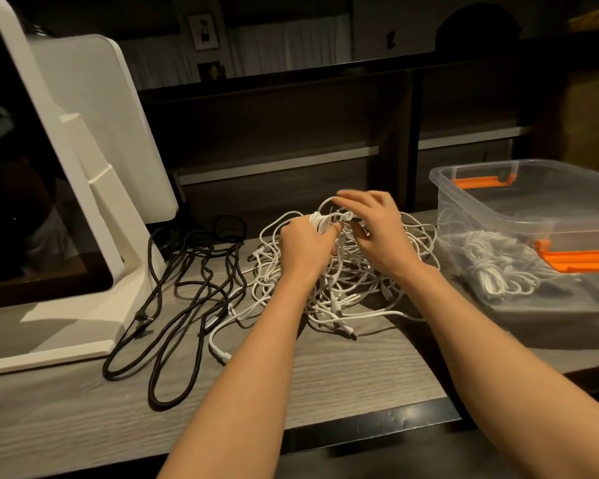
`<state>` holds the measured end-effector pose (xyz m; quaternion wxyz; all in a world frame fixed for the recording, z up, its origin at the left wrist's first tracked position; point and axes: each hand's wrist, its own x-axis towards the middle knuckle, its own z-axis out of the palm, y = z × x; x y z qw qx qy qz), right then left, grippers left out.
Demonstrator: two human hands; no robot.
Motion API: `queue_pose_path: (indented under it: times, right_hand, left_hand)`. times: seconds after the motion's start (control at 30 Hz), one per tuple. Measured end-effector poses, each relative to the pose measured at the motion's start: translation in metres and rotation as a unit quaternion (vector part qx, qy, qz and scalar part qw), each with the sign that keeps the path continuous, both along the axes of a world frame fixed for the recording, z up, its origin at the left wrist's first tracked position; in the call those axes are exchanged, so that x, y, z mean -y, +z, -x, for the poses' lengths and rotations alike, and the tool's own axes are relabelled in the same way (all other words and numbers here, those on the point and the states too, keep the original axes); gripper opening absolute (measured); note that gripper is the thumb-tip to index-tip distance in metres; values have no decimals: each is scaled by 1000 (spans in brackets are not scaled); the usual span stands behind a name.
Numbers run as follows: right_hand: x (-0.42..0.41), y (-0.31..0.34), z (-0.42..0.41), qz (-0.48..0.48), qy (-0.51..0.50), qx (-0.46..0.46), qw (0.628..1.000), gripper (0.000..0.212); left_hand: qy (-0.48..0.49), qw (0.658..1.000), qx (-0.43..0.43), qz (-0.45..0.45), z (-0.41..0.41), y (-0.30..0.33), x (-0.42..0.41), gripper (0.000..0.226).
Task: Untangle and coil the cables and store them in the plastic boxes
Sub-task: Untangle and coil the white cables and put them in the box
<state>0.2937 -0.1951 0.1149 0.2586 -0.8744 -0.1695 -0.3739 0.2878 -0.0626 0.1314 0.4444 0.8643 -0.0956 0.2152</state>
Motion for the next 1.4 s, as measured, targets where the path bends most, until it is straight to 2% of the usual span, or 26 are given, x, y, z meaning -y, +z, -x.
queue_pose_path:
  times: [0.13,0.2,0.27,0.43,0.5,0.6,0.63,0.73,0.83,0.87,0.93,0.97,1.03,1.07,1.1,1.17,1.27,1.33,1.4]
  right_hand:
    - [-2,3,6,-65,38,-61,995,26]
    - [0,4,7,-80,12,-64,995,35]
    - [3,5,7,-66,-10,-56,996,33]
    - [-5,7,10,-171,97,-109,974,12]
    - [-7,7,12,-183,106,-98,973,13]
    - [-3,11,15,-154,120,-80,978,28]
    - [-3,13,18,-130,123,-99,979,32]
    - [-5,14,20,-75,150,-206,964,24]
    - [-3,14,18,30,108,-227,968,52]
    - [-1,14,18,73,80,-215,971,56]
    - [4,13,17,102,35,-156,982,42]
    - [5,12,15,74,30,-109,991,30]
    - [6,11,14,-42,48,-26,998,15]
    - [4,12,14,-104,66,-13,992,13]
    - [1,14,16,-162,90,-19,983,15]
    - [-6,18,22,-261,148,-67,951,20]
    - [-9,23,27,-308,214,-138,917,21]
    - [-10,22,27,-299,255,-170,904,16]
    - [-9,20,25,-305,277,-189,891,14]
  left_hand:
    - [-89,980,-41,172,4,5,-1,16]
    - [-107,964,-46,241,5,7,-2,13]
    - [-129,948,-58,284,6,9,-4,8]
    - [-155,917,-97,354,4,12,-6,8]
    - [-150,904,-119,382,4,11,-7,9]
    - [-124,879,-143,438,3,10,-9,20]
    - [-117,870,-142,456,2,11,-9,22]
    - [-99,850,-148,497,5,13,-9,26]
    - [-94,825,-146,538,5,16,-11,35]
    - [-91,820,-143,547,3,16,-12,37]
    - [-71,827,-142,539,1,15,-15,40]
    - [-60,833,-148,530,1,14,-16,40]
    - [-55,826,-172,534,1,12,-17,38]
    - [-63,814,-181,549,2,12,-16,35]
    - [-73,807,-185,556,2,12,-16,32]
    - [-81,816,-185,541,1,12,-16,30]
    - [-109,830,-179,517,-1,12,-18,33]
    - [-135,858,-165,466,-2,11,-20,29]
    - [-151,910,-143,359,-1,11,-18,26]
